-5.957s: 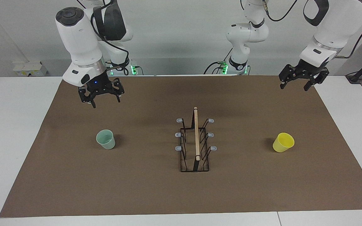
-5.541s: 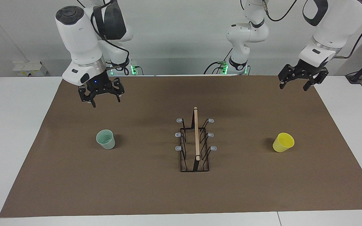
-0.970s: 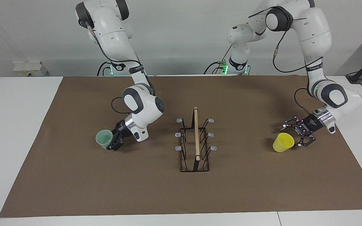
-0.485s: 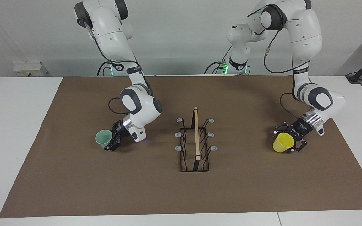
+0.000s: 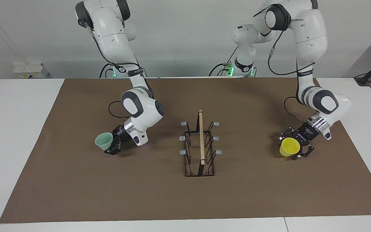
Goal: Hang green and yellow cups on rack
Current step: 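Grasp and lift the yellow cup with the left gripper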
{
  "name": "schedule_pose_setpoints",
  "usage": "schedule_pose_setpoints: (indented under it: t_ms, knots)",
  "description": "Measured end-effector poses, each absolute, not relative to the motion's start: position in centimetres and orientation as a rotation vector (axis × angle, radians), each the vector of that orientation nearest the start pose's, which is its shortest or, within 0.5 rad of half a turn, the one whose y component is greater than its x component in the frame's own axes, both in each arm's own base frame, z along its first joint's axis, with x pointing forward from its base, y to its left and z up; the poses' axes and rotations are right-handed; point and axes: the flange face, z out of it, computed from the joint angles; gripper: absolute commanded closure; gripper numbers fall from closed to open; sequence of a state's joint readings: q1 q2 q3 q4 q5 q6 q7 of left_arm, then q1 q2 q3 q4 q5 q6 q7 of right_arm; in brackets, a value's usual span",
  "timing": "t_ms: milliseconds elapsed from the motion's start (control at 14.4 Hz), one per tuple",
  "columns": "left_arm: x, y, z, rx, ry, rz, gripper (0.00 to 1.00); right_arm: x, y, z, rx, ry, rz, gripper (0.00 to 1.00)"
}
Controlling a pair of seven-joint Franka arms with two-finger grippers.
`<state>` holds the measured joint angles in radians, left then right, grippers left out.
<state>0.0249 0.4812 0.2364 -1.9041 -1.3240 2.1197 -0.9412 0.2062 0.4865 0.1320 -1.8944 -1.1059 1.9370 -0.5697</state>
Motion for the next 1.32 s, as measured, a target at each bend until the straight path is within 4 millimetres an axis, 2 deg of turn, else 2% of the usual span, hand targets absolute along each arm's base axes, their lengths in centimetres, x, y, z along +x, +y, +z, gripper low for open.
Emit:
schedule_pose_setpoints:
  t_ms: [69, 277, 416, 554, 693, 831, 1039, 1108, 1316]
  knots:
    - [61.9, 10.6, 25.5, 1.173, 1.968, -0.558, 1.0, 59.3, 14.1, 24.7, 1.611, 1.604, -0.568, 1.0]
    - [62.7, 8.1, 26.4, 1.227, 1.951, -0.507, 1.0, 59.8, 14.7, 27.0, 1.633, 1.581, -0.532, 1.0]
    - [63.3, 6.8, 27.8, 1.284, 1.93, -0.462, 1.0, 60.0, 15.3, 29.2, 1.727, 1.561, -0.493, 1.0]
    - [64.2, 6.8, 30.6, 1.383, 1.891, -0.395, 1.0, 60.2, 16.0, 32.0, 1.841, 1.537, -0.435, 1.0]
    - [65.0, 7.3, 34.8, 1.48, 1.839, -0.304, 1.0, 60.2, 16.7, 34.7, 1.942, 1.517, -0.376, 1.0]
    - [64.9, 7.9, 38.9, 1.554, 1.797, -0.22, 1.0, 60.1, 17.2, 37.3, 2.02, 1.499, -0.316, 1.0]
    - [64.4, 8.4, 43.2, 1.71, 1.751, -0.096, 1.0, 59.8, 18.0, 41.1, 2.216, 1.485, -0.213, 1.0]
    - [64.3, 7.7, 44.2, 1.773, 1.728, -0.065, 1.0, 59.8, 18.6, 42.4, 2.299, 1.484, -0.169, 1.0]
    - [64.5, 3.6, 45.9, 2.002, 1.636, 0.021, 1.0, 60.0, 20.1, 46.1, 2.49, 1.474, -0.035, 1.0]
